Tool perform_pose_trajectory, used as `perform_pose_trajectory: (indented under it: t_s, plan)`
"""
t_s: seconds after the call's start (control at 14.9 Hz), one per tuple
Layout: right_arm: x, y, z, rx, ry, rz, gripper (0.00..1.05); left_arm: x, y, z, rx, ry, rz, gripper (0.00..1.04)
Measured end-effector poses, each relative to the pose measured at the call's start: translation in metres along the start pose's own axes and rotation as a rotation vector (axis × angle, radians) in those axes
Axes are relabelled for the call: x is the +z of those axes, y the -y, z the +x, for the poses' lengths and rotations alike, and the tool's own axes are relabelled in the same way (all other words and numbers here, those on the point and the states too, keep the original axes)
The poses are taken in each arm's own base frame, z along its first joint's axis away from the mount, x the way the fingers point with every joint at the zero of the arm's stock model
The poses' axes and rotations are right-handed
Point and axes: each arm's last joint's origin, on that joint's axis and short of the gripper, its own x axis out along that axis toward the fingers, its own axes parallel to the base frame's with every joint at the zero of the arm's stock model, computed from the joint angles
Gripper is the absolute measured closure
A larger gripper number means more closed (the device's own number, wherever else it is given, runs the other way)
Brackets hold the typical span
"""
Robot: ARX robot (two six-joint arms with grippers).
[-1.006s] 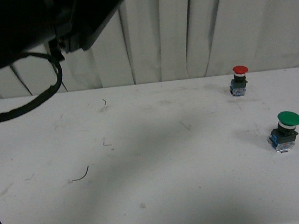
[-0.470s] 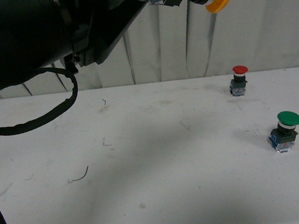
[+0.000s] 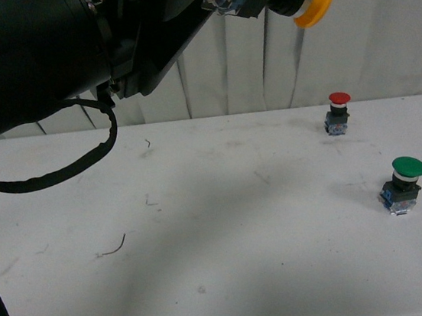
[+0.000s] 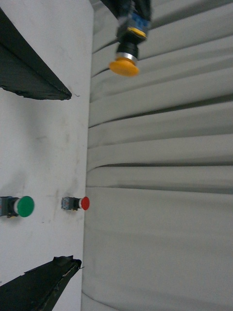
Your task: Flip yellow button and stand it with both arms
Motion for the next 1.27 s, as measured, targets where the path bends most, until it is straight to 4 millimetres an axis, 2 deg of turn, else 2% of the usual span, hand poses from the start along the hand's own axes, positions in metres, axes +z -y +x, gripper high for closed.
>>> perform_pose_trajectory:
  t_s: [0.07, 0.2, 0.4, 0.54, 0.6, 0.67, 0.74, 0.87, 0.94, 1.14, 1.27]
  plan:
    - [0.007, 0.002, 0.02, 0.001, 0.023, 0.014, 0.06, 0.0, -0.001, 0.0, 0.007, -0.003, -0.004, 0.72]
    - [0.036, 0.005, 0.079, 0.044, 0.131, 0.027, 0.06, 0.0, 0.0, 0.0, 0.008, -0.002, -0.003, 0.72]
    - [0.042, -0.003, 0.149, 0.143, 0.077, 0.125, 0.06, 0.001, -0.001, 0.002, 0.015, -0.008, 0.006, 0.72]
    - [0.069, -0.011, 0.164, 0.276, 0.176, 0.182, 0.06, 0.003, -0.001, 0.002, 0.012, -0.001, 0.014, 0.72]
    - [0.073, -0.012, 0.164, 0.374, 0.205, 0.245, 0.06, 0.005, 0.0, 0.002, 0.006, 0.009, 0.021, 0.72]
    - [0.062, -0.006, 0.165, 0.441, 0.18, 0.339, 0.06, 0.005, 0.0, 0.002, 0.005, 0.009, 0.021, 0.72]
    - [0.038, 0.001, 0.167, 0.456, 0.064, 0.482, 0.06, 0.005, 0.0, 0.002, 0.005, 0.011, 0.022, 0.72]
    - [-0.008, 0.011, 0.17, 0.425, -0.162, 0.789, 0.06, 0.005, 0.0, 0.002, 0.0, 0.014, 0.025, 0.72]
    - [-0.02, 0.012, 0.172, 0.412, -0.229, 0.927, 0.06, 0.006, 0.0, 0.001, 0.0, 0.016, 0.025, 0.72]
    - [-0.036, 0.01, 0.186, 0.388, -0.334, 1.196, 0.06, 0.006, 0.0, 0.001, -0.002, 0.019, 0.027, 0.72]
    - [-0.042, -0.007, 0.198, 0.437, -0.419, 1.326, 0.06, 0.007, 0.001, 0.002, -0.004, 0.02, 0.022, 0.72]
